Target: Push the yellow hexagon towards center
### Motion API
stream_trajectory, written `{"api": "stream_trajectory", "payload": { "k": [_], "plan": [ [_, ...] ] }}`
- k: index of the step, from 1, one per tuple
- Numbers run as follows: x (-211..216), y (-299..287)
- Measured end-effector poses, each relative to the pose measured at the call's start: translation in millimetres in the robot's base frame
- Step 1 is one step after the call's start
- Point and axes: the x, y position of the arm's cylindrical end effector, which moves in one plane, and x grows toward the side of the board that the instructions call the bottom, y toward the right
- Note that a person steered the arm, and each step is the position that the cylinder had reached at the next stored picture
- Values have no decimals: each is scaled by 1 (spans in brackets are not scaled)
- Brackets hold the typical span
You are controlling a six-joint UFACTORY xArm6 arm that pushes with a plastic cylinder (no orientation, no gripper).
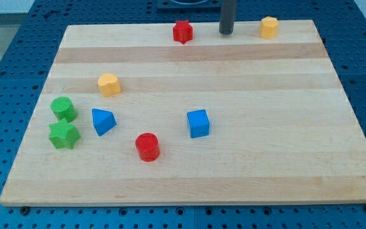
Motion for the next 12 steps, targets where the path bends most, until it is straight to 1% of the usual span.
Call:
{"api": "stream_trajectory", "payload": {
  "k": [1, 6, 8, 9, 10, 11, 12],
  "plan": [
    [-18, 24],
    [-17, 89],
    [-17, 177],
    [-16, 172],
    [3, 151],
    [35, 130],
    [33, 112]
  ]
}}
